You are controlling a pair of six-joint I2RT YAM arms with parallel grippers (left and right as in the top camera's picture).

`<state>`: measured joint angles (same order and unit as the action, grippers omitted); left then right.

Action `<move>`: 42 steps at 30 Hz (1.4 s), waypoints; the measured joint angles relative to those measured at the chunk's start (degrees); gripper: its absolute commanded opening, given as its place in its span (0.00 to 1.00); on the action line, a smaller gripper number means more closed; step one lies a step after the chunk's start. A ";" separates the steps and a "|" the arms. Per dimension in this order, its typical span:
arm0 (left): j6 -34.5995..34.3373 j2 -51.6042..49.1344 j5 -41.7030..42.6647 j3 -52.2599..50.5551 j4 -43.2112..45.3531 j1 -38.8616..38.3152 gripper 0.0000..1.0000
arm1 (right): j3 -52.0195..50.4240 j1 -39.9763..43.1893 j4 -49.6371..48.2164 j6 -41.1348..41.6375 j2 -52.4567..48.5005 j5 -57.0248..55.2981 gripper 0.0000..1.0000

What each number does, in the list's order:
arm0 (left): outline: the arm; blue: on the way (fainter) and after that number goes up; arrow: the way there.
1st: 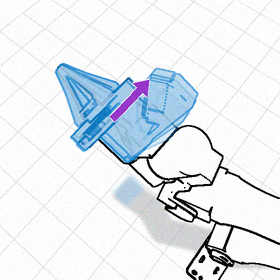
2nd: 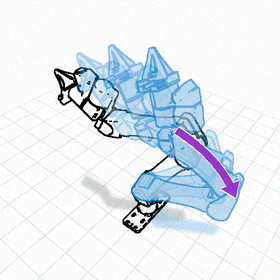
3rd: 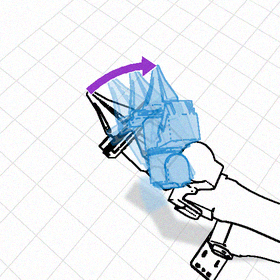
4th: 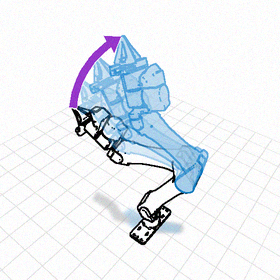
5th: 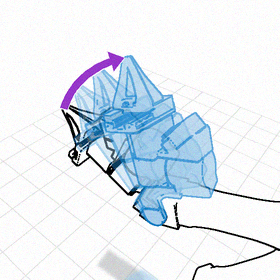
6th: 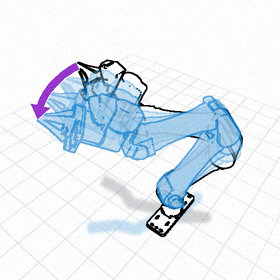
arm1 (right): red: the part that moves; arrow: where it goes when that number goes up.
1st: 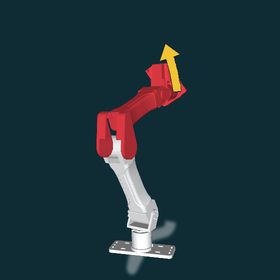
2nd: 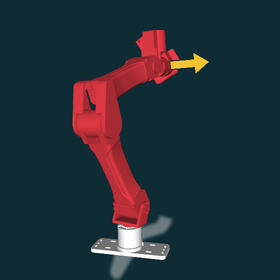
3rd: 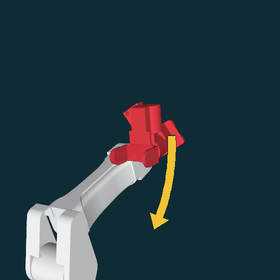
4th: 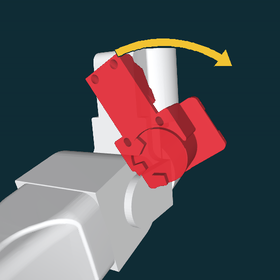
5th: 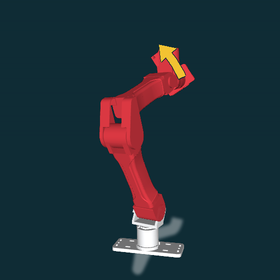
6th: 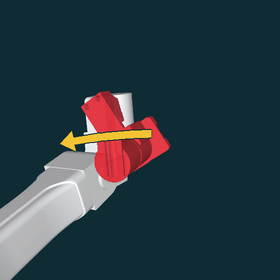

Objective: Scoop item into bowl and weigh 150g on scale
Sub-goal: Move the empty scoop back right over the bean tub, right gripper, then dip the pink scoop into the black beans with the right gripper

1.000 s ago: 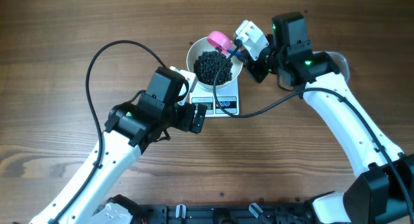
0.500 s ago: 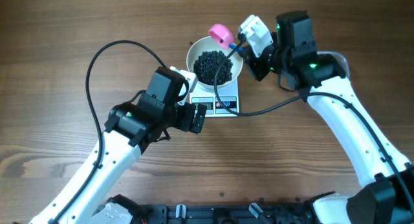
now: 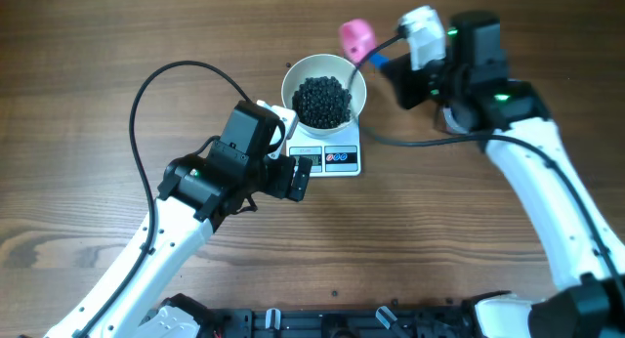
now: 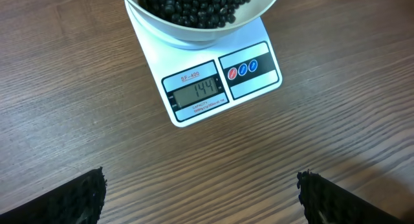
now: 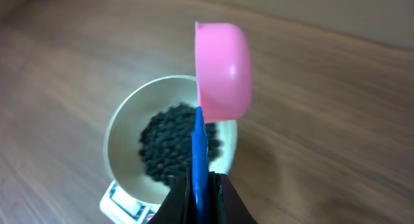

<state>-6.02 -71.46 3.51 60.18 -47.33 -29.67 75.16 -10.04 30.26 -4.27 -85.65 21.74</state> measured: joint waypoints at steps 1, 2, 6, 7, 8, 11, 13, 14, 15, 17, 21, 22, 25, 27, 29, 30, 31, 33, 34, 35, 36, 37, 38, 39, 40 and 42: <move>0.00 0.00 0.02 0.00 0.00 0.00 1.00 | -0.02 1.68 0.66 0.20 0.81 0.26 0.04; 0.00 0.00 0.02 0.00 0.00 0.00 1.00 | 0.00 4.24 1.55 0.22 1.92 0.31 0.04; 0.00 0.00 0.00 0.00 0.00 0.00 1.00 | 0.00 11.87 5.18 0.39 4.72 0.31 0.04; 0.00 0.00 0.00 0.00 0.00 0.00 1.00 | -0.02 13.60 5.99 0.42 5.09 0.33 0.04; 0.00 0.00 0.02 0.00 -0.02 0.00 1.00 | -0.02 15.39 6.82 0.42 5.33 0.33 0.04; 0.00 0.00 0.02 0.00 0.00 0.00 1.00 | -0.02 19.15 9.18 0.35 5.40 0.31 0.04; 0.00 0.00 0.02 0.00 0.00 0.00 1.00 | 0.00 20.83 10.49 -0.59 5.42 0.33 0.04; 0.00 0.00 0.02 0.00 0.00 0.00 1.00 | -0.02 21.55 11.30 -1.46 5.42 0.33 0.04; 0.00 0.00 0.02 0.00 0.00 0.00 1.00 | -0.02 22.16 12.26 -2.54 5.42 0.33 0.04; 0.00 0.00 0.02 0.00 -0.02 0.00 1.00 | 0.00 23.02 13.62 -4.61 5.42 0.31 0.04; 0.00 0.00 0.00 0.00 -0.02 0.00 1.00 | -0.02 24.81 14.40 -8.41 5.42 0.33 0.04; 0.00 0.00 0.00 0.00 -0.02 0.00 1.00 | 0.00 25.11 14.36 -8.92 5.42 0.33 0.04; 0.00 0.00 0.02 0.00 -0.02 0.00 1.00 | 0.00 26.23 14.91 -10.67 5.42 0.31 0.04; 0.00 0.00 0.02 0.00 -0.02 0.00 1.00 | -0.02 26.86 15.91 -11.87 5.42 0.28 0.04; 0.00 0.00 0.02 0.00 -0.02 0.00 1.00 | -0.02 27.34 16.96 -13.25 5.42 0.02 0.04; 0.00 0.00 0.02 0.00 -0.02 0.00 1.00 | -0.02 27.41 17.22 -13.75 5.42 -0.46 0.04; 0.00 0.00 0.02 0.00 0.00 0.00 1.00 | -0.02 27.43 17.35 -14.12 5.42 -0.92 0.04; 0.00 0.00 0.00 0.00 -0.02 0.00 1.00 | -0.02 27.45 17.35 -14.82 5.42 -2.29 0.04; 0.00 0.00 0.00 0.00 -0.02 0.00 1.00 | -0.02 27.45 17.35 -15.13 5.42 -2.64 0.04; 0.00 0.00 0.02 0.00 -0.02 0.00 1.00 | 0.00 27.45 17.35 -15.21 5.42 -2.97 0.05; 0.00 0.00 0.02 0.00 0.00 0.00 1.00 | -0.02 27.45 17.35 -15.32 5.40 -3.23 0.04; 0.00 0.00 0.02 0.00 0.00 0.00 1.00 | -0.02 27.45 17.35 -15.39 5.42 -3.56 0.04; 0.00 0.00 0.02 0.00 -0.02 0.00 1.00 | -0.02 27.45 17.35 -15.37 5.42 -3.74 0.04; 0.00 0.00 0.02 0.00 -0.02 0.00 1.00 | 0.00 27.45 17.35 -15.28 5.42 -3.85 0.04; 0.00 0.00 0.02 0.00 0.00 0.00 1.00 | 0.00 27.45 17.35 -14.91 5.42 -3.93 0.04; 0.00 0.00 0.02 0.00 -0.02 0.00 1.00 | -0.02 27.45 17.35 -12.90 5.42 -4.04 0.04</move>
<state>-6.02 -71.46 3.53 60.18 -47.35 -29.67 75.13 17.41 47.62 -17.17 -80.23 17.69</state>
